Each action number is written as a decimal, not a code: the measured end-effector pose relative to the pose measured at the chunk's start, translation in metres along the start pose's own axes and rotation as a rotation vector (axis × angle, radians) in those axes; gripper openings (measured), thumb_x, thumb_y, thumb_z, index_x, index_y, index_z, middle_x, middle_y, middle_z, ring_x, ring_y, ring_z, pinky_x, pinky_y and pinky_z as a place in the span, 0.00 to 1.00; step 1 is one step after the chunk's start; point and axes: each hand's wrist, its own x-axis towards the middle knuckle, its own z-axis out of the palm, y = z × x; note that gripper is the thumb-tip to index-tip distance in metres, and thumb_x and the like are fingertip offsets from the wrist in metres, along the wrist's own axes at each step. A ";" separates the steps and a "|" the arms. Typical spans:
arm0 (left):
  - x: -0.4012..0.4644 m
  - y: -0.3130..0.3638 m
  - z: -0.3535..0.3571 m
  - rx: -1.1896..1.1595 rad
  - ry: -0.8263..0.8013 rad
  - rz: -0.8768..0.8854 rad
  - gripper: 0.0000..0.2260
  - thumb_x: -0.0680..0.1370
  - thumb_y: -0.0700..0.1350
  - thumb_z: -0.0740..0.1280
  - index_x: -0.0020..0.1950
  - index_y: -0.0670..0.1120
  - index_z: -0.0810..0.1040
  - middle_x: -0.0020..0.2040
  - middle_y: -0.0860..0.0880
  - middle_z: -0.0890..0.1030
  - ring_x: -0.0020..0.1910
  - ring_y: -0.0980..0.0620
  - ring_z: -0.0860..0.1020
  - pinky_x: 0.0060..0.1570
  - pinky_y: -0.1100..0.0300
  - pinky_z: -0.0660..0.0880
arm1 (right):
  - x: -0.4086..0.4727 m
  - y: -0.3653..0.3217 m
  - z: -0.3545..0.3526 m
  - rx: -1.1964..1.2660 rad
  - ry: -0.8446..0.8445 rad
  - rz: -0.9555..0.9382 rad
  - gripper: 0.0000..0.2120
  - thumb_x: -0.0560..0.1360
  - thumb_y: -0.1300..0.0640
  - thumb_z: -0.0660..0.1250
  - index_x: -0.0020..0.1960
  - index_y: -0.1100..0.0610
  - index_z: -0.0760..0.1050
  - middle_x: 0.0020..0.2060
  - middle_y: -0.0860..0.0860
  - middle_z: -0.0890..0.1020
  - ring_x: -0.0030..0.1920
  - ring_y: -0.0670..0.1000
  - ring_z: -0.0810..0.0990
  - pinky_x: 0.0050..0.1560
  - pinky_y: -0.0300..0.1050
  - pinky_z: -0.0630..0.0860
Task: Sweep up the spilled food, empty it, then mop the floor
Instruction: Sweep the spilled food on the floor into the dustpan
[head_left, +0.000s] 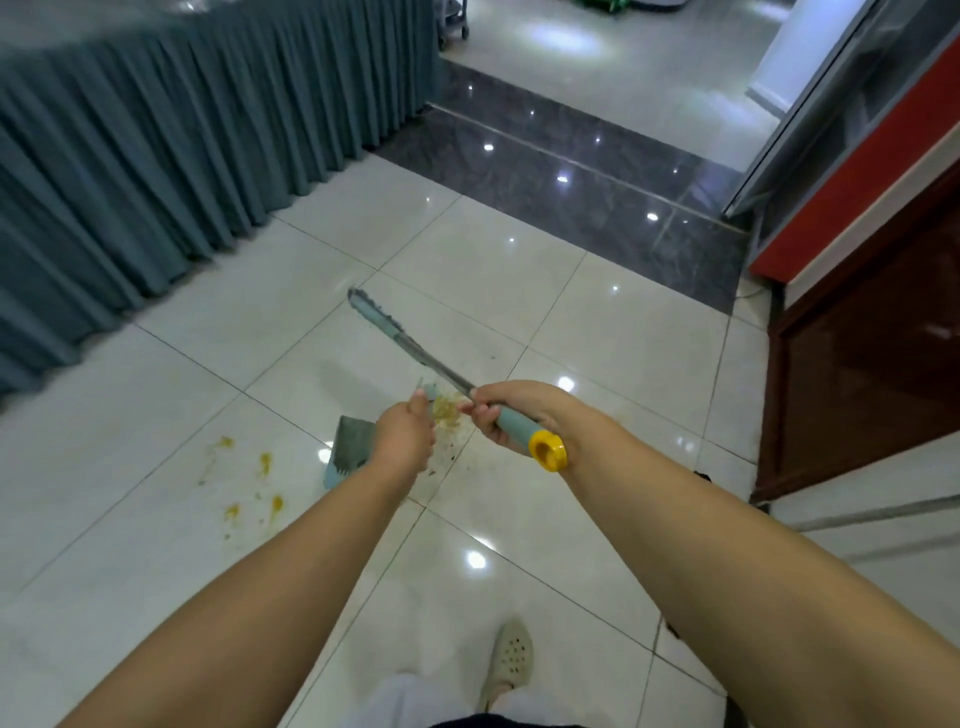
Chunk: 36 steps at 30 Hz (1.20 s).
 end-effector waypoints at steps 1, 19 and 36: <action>0.001 0.004 0.001 -0.026 0.036 0.001 0.22 0.82 0.55 0.52 0.37 0.43 0.73 0.29 0.48 0.72 0.25 0.50 0.68 0.26 0.62 0.64 | 0.004 -0.005 -0.007 0.012 -0.002 -0.005 0.08 0.80 0.66 0.57 0.44 0.66 0.71 0.31 0.55 0.74 0.17 0.43 0.69 0.18 0.30 0.69; 0.020 -0.011 -0.020 -0.421 0.521 -0.081 0.22 0.81 0.58 0.52 0.36 0.46 0.72 0.28 0.49 0.71 0.17 0.56 0.65 0.20 0.67 0.62 | 0.103 -0.042 -0.085 0.146 0.086 0.215 0.16 0.79 0.69 0.50 0.66 0.64 0.62 0.41 0.62 0.71 0.14 0.46 0.66 0.16 0.32 0.67; -0.011 -0.081 -0.127 -0.519 0.935 -0.238 0.22 0.81 0.58 0.52 0.35 0.46 0.71 0.30 0.49 0.71 0.25 0.52 0.67 0.26 0.61 0.66 | 0.138 0.076 0.021 -0.060 -0.021 0.584 0.06 0.78 0.71 0.51 0.49 0.67 0.66 0.38 0.67 0.72 0.15 0.48 0.66 0.17 0.32 0.68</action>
